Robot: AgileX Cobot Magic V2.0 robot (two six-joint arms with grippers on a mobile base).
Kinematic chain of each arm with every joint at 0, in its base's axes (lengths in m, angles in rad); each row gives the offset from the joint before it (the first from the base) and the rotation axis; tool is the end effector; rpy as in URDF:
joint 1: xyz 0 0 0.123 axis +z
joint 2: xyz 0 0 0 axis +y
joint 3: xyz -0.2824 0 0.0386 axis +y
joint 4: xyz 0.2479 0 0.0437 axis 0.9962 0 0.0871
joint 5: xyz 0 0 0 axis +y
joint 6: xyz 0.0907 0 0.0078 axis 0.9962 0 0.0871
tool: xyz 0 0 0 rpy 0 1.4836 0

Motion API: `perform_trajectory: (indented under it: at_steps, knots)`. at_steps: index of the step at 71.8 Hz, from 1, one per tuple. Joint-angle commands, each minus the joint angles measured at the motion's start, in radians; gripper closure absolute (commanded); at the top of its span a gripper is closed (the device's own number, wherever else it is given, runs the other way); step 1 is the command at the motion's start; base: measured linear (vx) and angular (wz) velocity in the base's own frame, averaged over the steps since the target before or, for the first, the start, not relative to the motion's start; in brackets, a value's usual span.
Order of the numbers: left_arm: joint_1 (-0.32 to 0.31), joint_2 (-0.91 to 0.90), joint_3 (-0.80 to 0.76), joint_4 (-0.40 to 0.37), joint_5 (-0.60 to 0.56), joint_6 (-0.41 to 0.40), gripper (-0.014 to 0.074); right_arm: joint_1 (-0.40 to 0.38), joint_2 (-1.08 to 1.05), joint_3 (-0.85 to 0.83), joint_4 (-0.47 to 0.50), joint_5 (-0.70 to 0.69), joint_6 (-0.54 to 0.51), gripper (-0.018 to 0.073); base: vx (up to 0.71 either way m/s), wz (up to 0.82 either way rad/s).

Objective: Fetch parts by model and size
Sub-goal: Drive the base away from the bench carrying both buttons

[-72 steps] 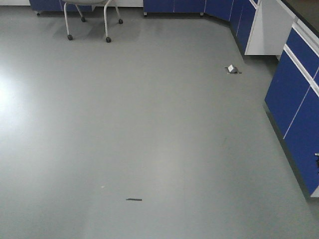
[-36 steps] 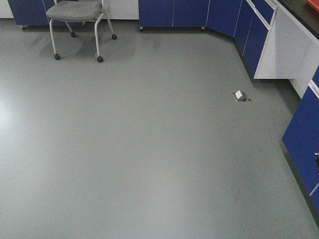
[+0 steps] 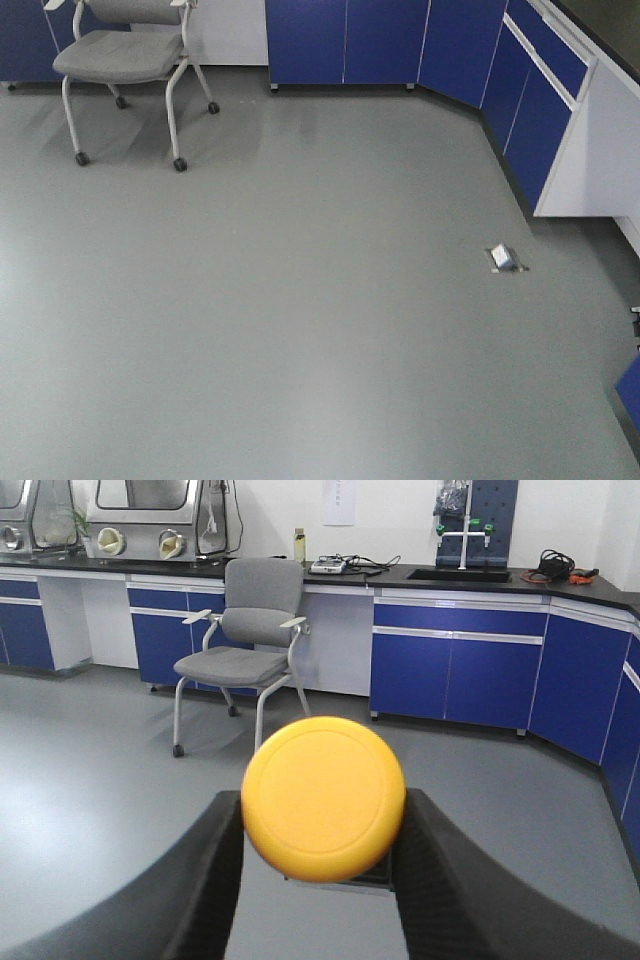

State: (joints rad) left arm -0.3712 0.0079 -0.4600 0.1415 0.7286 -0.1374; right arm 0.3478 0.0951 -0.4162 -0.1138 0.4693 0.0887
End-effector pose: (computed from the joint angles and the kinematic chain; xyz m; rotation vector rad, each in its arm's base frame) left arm 0.0133 0.0040 0.2947 0.2294 1.7440 -0.2110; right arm 0.0342 0.0074 0.3025 -0.2540 1.6135 0.2154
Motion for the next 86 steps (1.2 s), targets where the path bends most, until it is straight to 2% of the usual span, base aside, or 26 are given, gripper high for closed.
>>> perform_trajectory:
  at_steps: [1,86]
  knots:
    - [-0.007,0.015,-0.024,0.002,-0.079,-0.001,0.0603,-0.005,0.016,-0.025,-0.010,-0.083,-0.005,0.0569,0.72,-0.01]
    - [-0.007,0.015,-0.024,0.003,-0.079,-0.001,0.0603,-0.005,0.016,-0.025,-0.010,-0.083,-0.005,0.0569,0.65,-0.02]
